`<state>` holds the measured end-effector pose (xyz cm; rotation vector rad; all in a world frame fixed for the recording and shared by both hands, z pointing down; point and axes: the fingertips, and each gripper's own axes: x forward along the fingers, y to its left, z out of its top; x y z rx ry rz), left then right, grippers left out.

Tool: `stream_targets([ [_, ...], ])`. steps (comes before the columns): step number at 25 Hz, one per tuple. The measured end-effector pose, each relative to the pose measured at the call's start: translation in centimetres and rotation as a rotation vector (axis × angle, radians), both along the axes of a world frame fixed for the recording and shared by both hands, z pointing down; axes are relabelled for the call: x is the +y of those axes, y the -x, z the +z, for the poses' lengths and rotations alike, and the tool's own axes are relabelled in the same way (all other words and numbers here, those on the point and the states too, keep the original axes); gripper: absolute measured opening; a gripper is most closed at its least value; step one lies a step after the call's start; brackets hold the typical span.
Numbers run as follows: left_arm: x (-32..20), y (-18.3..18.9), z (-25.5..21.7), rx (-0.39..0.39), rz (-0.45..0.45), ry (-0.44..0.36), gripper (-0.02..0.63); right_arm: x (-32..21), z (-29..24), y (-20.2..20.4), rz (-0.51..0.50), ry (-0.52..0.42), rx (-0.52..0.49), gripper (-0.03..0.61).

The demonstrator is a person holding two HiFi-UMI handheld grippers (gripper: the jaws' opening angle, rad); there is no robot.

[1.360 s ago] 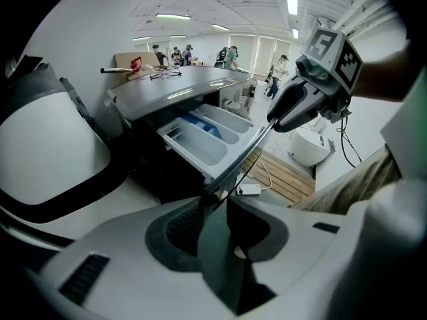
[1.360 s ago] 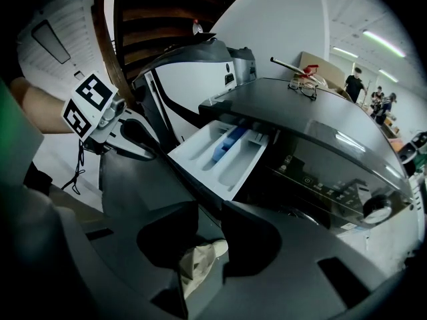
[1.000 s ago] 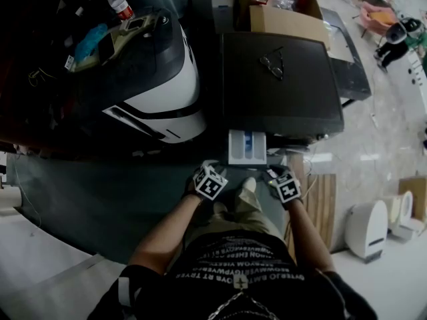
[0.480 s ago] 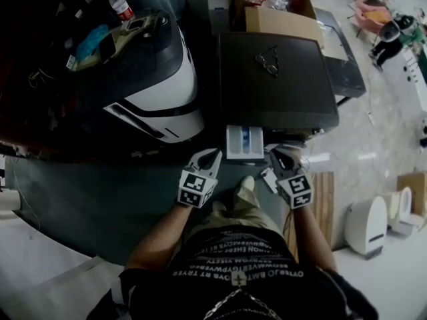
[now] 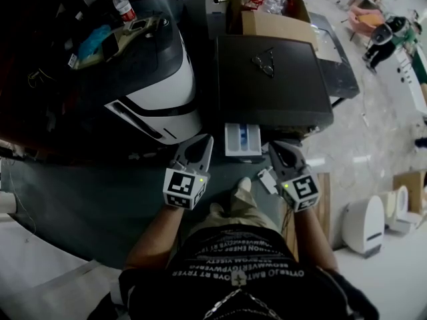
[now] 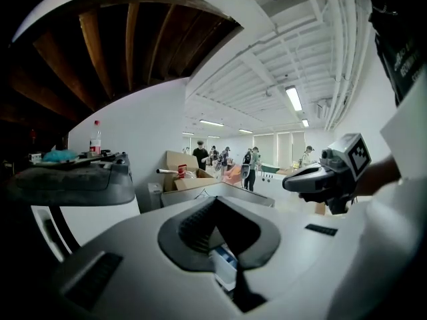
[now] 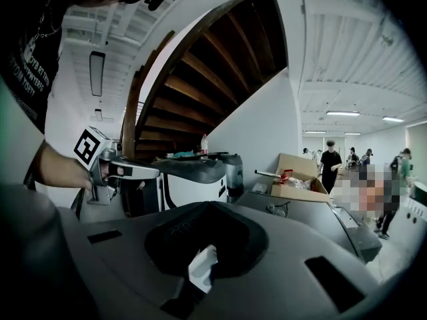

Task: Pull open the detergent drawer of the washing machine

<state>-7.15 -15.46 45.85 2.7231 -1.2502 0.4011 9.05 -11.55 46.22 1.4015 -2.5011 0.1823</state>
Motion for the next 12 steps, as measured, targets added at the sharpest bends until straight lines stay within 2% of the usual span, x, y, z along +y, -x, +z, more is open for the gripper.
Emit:
stream_targets([
  [7, 1.9, 0.7, -3.2, 0.012, 0.013, -0.057, 0.005, 1.7, -2.1, 1.0, -0.01, -0.024, 0.018, 0.002],
  [12, 3.3, 1.1, -3.6, 0.064, 0.036, -0.051, 0.005, 3.0, -3.3, 1.8, -0.005, -0.038, 0.01, 0.002],
])
